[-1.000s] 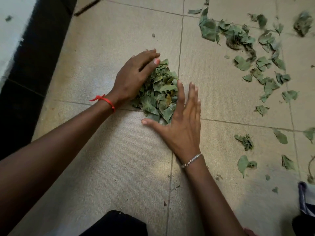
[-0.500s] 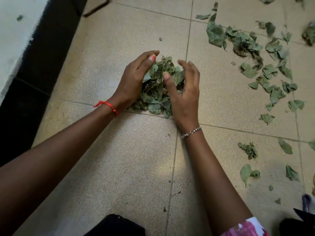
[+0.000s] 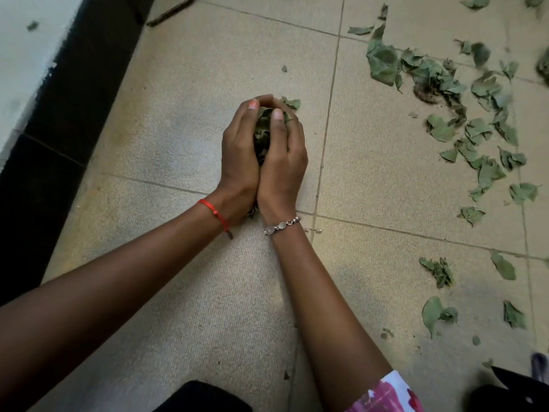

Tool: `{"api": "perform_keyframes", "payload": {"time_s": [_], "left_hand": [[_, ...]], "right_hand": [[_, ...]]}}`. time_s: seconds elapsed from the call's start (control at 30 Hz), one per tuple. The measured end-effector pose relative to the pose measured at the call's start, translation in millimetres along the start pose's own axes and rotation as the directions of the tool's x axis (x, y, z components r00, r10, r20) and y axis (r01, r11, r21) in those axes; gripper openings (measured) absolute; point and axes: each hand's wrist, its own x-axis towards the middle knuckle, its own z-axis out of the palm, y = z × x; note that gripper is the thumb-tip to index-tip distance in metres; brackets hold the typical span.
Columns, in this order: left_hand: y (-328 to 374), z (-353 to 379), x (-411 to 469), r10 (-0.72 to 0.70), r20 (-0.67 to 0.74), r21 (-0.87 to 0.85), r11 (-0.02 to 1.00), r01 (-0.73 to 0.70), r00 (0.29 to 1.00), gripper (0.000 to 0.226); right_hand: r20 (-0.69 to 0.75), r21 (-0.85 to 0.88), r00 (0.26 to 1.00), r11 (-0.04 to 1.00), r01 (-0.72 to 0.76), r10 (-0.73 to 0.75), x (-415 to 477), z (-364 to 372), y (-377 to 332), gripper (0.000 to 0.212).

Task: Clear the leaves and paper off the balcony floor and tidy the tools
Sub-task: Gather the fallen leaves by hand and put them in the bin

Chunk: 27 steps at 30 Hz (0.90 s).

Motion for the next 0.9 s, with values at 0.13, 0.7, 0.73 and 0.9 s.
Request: {"api": "perform_keyframes", "payload": {"time_s": [0.13,0.7,0.73,0.9], "left_hand": [[1,-4,3,-0.094,-0.003,-0.215,0.972,0.091,0.996,0.028],[22,19,0,-0.378,0.104,-0.593,0.719,0.362,0.92,0.023],[23,19,-1,-0.386,0.103,-0.588,0.72,0.369,0.917,0.023],[51,22,7,-0.418,0.11,-0.693,0.618,0.371,0.902,0.023]], "right_hand": [[-0.026,0.218,0.994,0.971,-0.101,0.109,-3,7,-4,0.026],[0.052,0.502,0.954,0.818,-0.281,0.296,9,-7,-6,0.022],[0.068,0.503,0.948,0.81,-0.301,0.31,10,-7,-5,0.025],[0.08,0.451,0.946,0.834,-0.316,0.315,16,0,-29,0.031]]}}
